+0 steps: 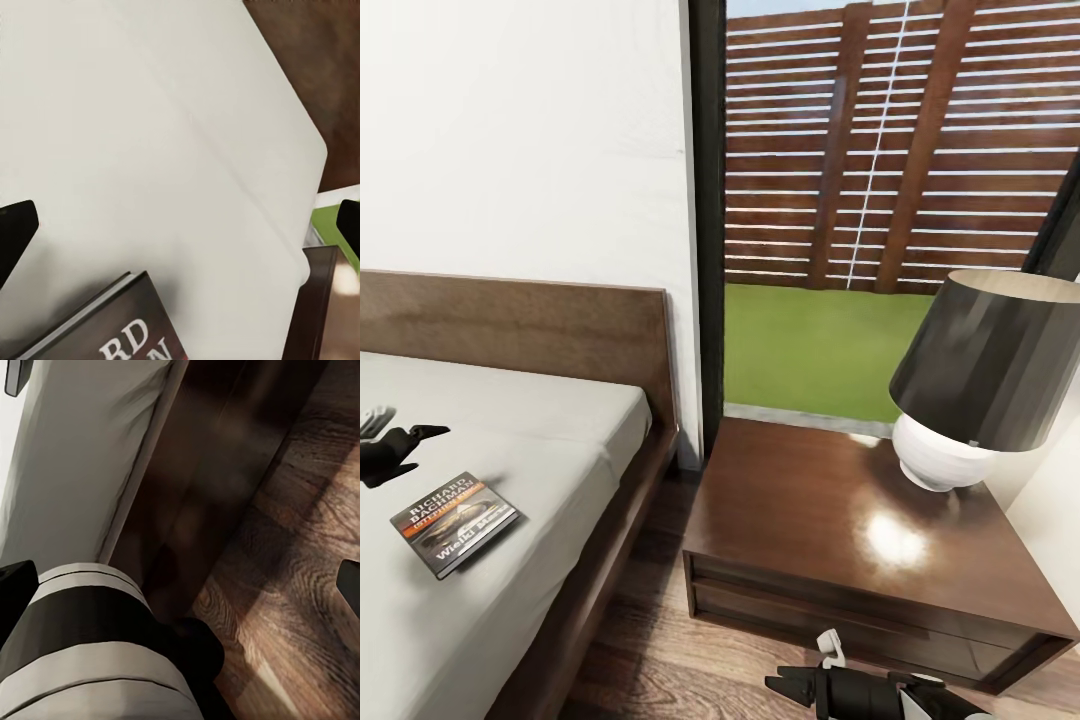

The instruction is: In the bedroom, move the book from the bed onto either nightstand, and place the two sandals side by side next to the bed.

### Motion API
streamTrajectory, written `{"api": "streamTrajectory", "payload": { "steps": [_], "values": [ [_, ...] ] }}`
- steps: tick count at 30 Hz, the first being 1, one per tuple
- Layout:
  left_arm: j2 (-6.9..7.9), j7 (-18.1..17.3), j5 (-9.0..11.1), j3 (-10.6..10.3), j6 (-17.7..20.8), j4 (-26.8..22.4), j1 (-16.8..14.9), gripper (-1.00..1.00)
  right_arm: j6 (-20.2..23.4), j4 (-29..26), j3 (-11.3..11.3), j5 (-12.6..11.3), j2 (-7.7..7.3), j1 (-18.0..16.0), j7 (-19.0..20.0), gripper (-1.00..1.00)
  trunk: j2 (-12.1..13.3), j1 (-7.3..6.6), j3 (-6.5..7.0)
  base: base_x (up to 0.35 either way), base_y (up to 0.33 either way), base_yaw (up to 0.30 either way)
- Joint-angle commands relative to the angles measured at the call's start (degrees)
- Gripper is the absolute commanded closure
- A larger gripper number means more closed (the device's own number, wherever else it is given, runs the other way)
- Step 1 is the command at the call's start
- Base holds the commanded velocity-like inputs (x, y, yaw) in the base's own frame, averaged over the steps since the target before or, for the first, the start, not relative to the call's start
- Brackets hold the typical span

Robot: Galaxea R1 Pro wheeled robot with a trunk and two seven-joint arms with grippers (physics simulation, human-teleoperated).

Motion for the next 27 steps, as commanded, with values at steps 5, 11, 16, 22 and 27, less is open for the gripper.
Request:
{"api": "streamTrajectory", "payload": {
  "steps": [5, 11, 16, 22, 27],
  "values": [
    [0.06, 0.1, 0.59, -0.16, 0.41, 0.0, -0.03, -1.0, 0.25, -0.03, 0.42, -0.52, -0.09, -0.02, 0.14, -1.0, -0.06, 0.06, -0.72, 0.0, 0.0, 0.0],
    [0.07, 0.1, 0.59, -0.16, 0.41, 0.0, -0.03, -1.0, 0.25, -0.01, 0.4, -0.52, -0.1, -0.02, 0.14, -1.0, -0.13, 0.19, -1.83, 0.0, 0.0, 0.0],
    [0.07, 0.09, 0.59, -0.16, 0.41, -0.03, -0.03, -1.0, 0.25, -0.03, 0.4, -0.52, -0.11, -0.02, 0.14, -1.0, -0.13, 0.19, -1.83, 0.0, 0.0, 0.0],
    [0.07, 0.09, 0.57, -0.13, 0.41, -0.03, -0.03, -1.0, 0.25, -0.02, 0.39, -0.52, -0.11, -0.02, 0.14, -1.0, -0.13, 0.19, -1.83, 0.0, 0.0, 0.0],
    [0.09, 0.09, 0.53, -0.09, 0.41, -0.04, -0.03, -1.0, 0.25, -0.03, 0.39, -0.52, -0.11, -0.02, 0.14, -1.0, -0.13, 0.19, -1.83, 0.0, 0.0, 0.0]
  ]
}}
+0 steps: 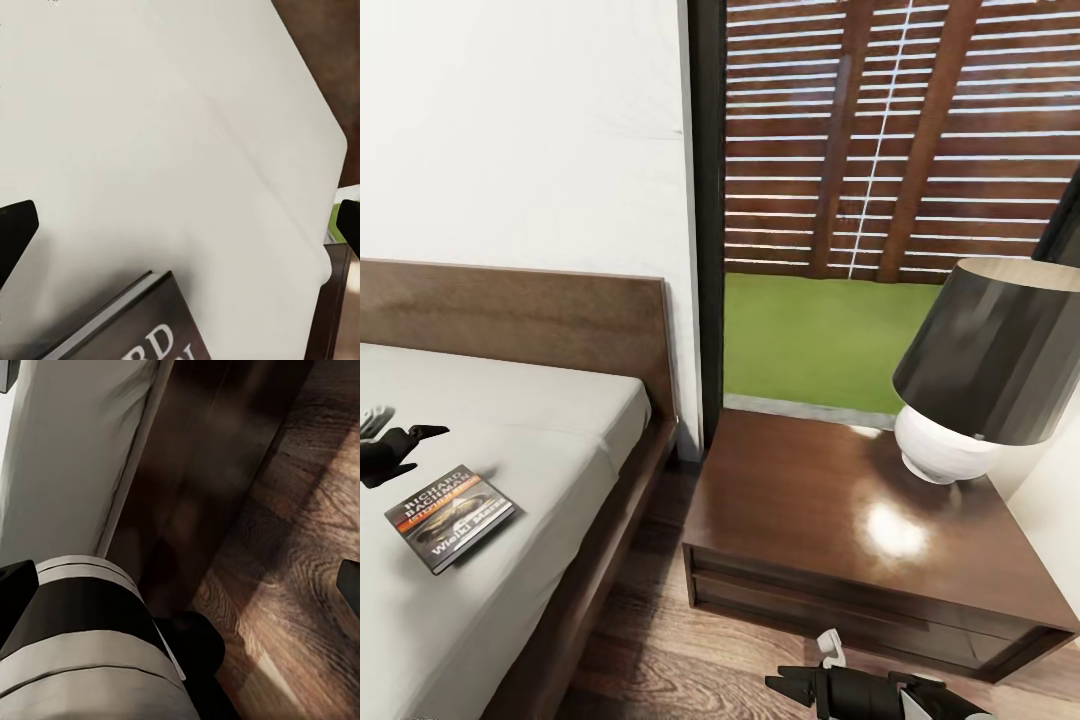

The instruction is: In the bedroom, move the book from the bed onto either nightstand, and place the two sandals side by side next to the bed.

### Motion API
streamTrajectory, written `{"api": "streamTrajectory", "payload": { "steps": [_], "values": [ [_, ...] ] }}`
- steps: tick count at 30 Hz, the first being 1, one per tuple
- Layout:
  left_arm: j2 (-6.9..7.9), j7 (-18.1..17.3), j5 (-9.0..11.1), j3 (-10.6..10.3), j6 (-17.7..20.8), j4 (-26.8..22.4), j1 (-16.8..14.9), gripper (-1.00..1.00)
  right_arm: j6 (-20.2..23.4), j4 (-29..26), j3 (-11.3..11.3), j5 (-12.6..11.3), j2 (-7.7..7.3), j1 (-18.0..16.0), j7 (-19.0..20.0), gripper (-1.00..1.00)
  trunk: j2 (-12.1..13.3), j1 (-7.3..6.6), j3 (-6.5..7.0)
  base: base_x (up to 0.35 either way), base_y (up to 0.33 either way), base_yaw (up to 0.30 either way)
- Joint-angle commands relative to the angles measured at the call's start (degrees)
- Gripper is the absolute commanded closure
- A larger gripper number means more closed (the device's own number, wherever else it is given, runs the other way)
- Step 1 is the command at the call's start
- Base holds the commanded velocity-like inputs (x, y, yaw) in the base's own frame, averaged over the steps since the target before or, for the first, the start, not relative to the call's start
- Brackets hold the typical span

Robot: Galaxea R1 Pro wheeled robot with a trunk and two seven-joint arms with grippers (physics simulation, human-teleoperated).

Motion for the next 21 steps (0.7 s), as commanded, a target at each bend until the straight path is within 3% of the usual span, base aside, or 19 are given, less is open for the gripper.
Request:
{"api": "streamTrajectory", "payload": {
  "steps": [1, 21],
  "values": [
    [0.04, 0.1, 0.58, -0.18, 0.41, -0.01, -0.03, -1.0, 0.25, -0.03, 0.48, -0.52, -0.02, -0.02, 0.14, -1.0, -0.02, -0.01, -0.05, 0.0, 0.0, 0.0],
    [0.09, 0.12, 0.48, -0.4, -0.14, 1.78, -0.03, -1.0, 0.25, 0.03, 0.48, -0.52, -0.02, -0.02, 0.14, -1.0, -0.02, -0.01, -0.05, 0.0, 0.0, 0.0]
  ]
}}
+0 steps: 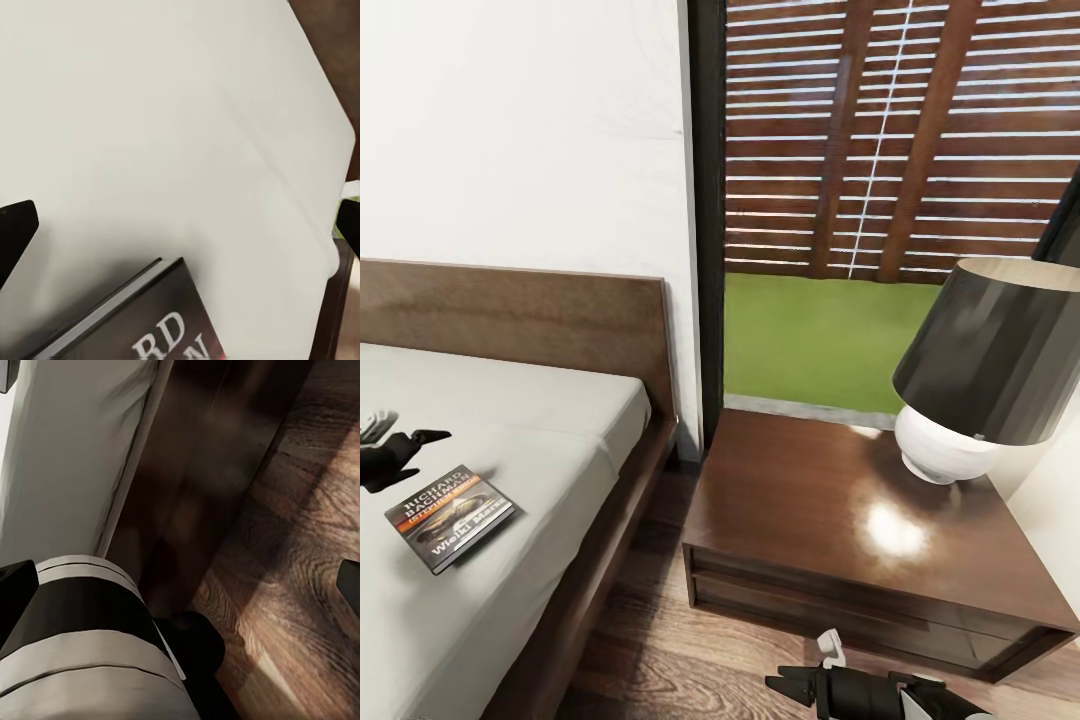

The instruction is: In the bedroom, move the book from the bed onto either nightstand, and place the two sandals side by side next to the bed.

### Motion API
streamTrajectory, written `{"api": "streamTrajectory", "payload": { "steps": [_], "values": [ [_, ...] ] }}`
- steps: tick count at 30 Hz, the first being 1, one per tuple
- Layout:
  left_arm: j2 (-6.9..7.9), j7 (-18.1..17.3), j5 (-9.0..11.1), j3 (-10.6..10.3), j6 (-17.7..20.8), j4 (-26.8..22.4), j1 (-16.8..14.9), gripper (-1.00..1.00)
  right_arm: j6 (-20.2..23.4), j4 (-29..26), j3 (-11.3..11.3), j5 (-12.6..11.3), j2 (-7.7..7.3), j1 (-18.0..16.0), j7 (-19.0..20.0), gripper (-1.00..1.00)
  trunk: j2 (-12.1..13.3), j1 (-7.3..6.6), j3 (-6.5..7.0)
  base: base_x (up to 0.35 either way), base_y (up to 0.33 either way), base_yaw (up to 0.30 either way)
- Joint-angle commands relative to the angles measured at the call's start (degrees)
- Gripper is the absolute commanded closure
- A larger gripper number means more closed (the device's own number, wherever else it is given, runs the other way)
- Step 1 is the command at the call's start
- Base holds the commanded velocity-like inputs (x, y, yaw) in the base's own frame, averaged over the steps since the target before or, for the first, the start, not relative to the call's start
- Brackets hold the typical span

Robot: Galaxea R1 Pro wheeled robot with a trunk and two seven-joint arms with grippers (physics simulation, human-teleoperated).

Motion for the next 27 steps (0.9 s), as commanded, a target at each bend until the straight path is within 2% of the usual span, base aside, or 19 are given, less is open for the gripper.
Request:
{"api": "streamTrajectory", "payload": {
  "steps": [1, 27],
  "values": [
    [0.02, 0.09, 0.59, -0.21, 0.37, 0.11, -0.01, -1.0, 0.25, -0.02, 0.48, -0.52, -0.02, -0.02, 0.14, -1.0, -0.02, -0.01, -0.05, 0.0, 0.0, 0.0],
    [0.03, 0.14, 0.28, -0.31, -0.55, 2.19, 0.06, -1.0, 0.25, 0.0, 0.48, -0.44, -0.02, -0.02, 0.14, -1.0, -0.02, -0.01, -0.05, 0.0, 0.0, 0.0]
  ]
}}
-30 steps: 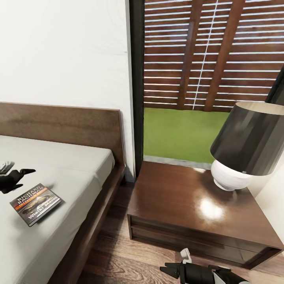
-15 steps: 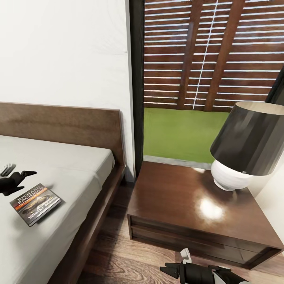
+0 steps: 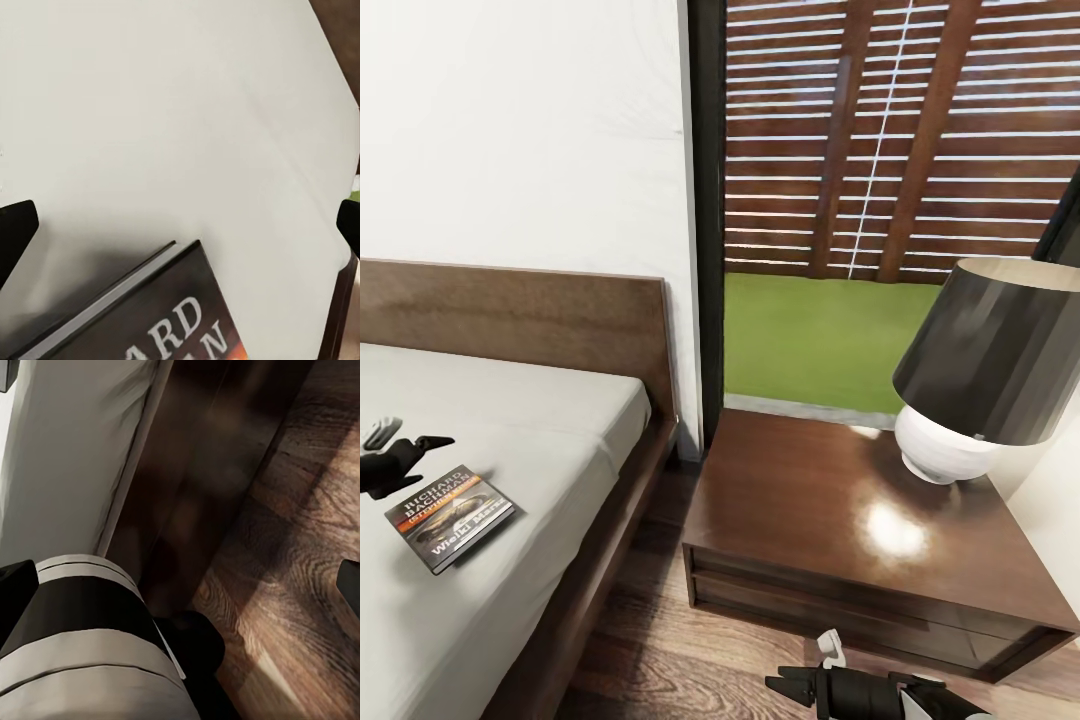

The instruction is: In the bedroom, move the book from the bed onto either nightstand, and place the two sandals side by side next to the bed.

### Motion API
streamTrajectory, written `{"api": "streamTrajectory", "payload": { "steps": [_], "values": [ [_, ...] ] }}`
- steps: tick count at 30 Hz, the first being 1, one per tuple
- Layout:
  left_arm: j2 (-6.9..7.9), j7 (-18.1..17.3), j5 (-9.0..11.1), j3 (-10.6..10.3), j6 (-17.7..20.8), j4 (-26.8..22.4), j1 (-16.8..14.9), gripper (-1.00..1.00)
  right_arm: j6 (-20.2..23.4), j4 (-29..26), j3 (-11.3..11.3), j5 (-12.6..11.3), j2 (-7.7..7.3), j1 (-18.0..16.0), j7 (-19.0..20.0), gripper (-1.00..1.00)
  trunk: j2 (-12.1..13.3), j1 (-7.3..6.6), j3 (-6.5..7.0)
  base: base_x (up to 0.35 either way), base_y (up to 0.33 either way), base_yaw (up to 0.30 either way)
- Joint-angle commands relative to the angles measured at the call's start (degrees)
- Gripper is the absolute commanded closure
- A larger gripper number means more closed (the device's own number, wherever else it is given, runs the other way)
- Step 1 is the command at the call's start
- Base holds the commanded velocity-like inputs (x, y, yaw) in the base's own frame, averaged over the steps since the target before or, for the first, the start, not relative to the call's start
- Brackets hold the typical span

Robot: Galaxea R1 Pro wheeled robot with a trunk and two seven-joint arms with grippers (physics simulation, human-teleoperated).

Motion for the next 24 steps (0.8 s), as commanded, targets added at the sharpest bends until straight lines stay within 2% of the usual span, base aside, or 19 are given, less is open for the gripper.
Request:
{"api": "streamTrajectory", "payload": {
  "steps": [1, 10, 24],
  "values": [
    [0.02, 0.04, 0.44, -0.26, 0.31, 0.03, -0.03, -1.0, 0.25, -0.04, 0.48, -0.52, -0.02, -0.02, 0.14, -1.0, -0.02, -0.01, -0.05, 0.0, 0.0, 0.0],
    [-0.01, 0.04, -1.44, -0.31, 0.01, 0.21, -0.03, -1.0, 0.25, -0.03, 0.48, -0.54, -0.02, -0.02, 0.16, -1.0, -0.02, -0.01, -0.05, 0.0, 0.0, 0.0],
    [-0.03, 0.02, -1.91, -0.34, -0.1, 0.68, -0.03, -1.0, 0.25, -0.03, 0.48, -0.51, -0.02, -0.02, 0.19, -1.0, -0.02, -0.01, -0.05, 0.0, 0.0, 0.0]
  ]
}}
